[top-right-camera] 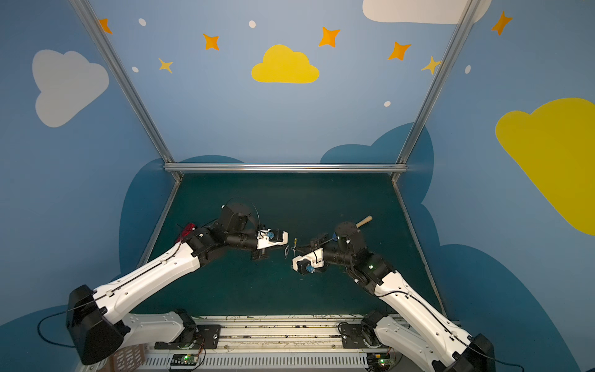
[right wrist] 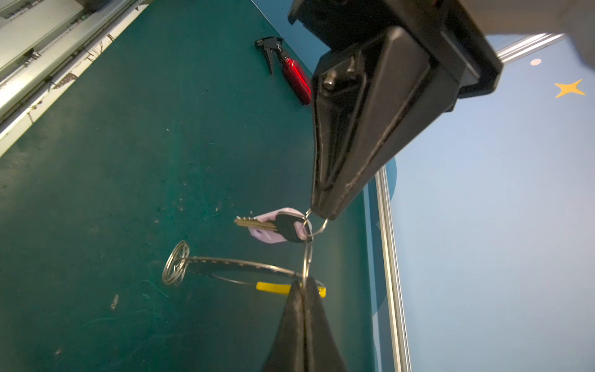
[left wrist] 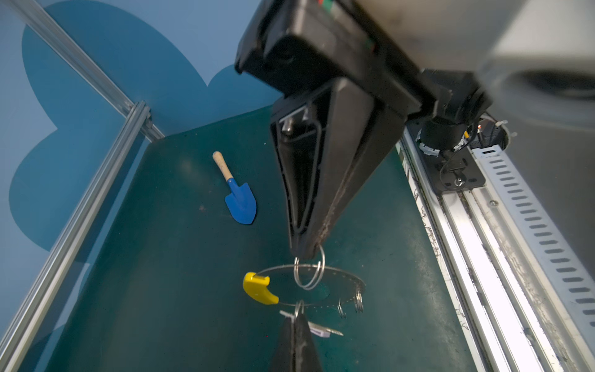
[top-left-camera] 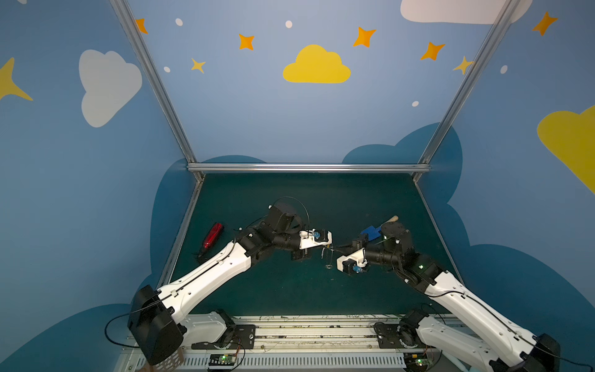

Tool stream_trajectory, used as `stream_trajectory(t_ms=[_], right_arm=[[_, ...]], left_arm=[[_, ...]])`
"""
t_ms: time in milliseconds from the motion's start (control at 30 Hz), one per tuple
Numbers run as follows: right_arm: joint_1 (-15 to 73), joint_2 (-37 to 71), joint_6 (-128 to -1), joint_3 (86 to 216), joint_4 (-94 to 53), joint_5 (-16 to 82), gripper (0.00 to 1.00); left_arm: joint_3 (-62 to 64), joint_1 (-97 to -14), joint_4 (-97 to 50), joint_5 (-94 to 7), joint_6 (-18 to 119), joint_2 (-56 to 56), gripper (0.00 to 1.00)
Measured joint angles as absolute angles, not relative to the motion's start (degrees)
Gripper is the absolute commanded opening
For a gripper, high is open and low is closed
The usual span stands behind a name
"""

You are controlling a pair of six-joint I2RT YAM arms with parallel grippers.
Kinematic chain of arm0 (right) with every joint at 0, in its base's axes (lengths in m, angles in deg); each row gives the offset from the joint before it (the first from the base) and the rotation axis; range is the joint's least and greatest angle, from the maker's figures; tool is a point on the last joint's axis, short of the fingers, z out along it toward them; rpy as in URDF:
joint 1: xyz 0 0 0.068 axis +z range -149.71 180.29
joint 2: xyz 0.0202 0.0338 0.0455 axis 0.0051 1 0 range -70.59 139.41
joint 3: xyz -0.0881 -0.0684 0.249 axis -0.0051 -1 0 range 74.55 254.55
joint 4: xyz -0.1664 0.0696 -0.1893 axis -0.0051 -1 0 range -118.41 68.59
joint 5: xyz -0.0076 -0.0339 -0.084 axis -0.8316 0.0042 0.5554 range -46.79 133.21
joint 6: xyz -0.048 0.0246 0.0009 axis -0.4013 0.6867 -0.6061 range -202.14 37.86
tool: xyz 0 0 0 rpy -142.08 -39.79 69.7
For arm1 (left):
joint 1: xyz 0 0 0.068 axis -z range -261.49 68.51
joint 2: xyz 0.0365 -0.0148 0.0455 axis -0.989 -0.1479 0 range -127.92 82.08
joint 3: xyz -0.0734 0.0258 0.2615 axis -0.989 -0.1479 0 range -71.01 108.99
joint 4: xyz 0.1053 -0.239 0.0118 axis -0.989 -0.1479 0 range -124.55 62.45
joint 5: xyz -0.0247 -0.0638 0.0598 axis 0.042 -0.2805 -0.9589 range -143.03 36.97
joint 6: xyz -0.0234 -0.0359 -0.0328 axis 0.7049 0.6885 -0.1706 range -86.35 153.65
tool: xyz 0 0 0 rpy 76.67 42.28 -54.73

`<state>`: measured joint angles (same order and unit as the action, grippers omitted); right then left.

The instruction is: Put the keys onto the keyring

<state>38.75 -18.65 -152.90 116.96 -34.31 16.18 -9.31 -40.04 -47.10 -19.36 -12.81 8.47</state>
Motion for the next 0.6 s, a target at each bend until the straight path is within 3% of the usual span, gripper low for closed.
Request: stream_trajectory(t_ms=[600], right_arm=[[38.75, -24.62, -151.74, 114.93, -39.76, 21.80, 0.00]], left_arm=[[-2.30, -43.12, -59.06, -27.66, 9.35, -16.25, 0.04]])
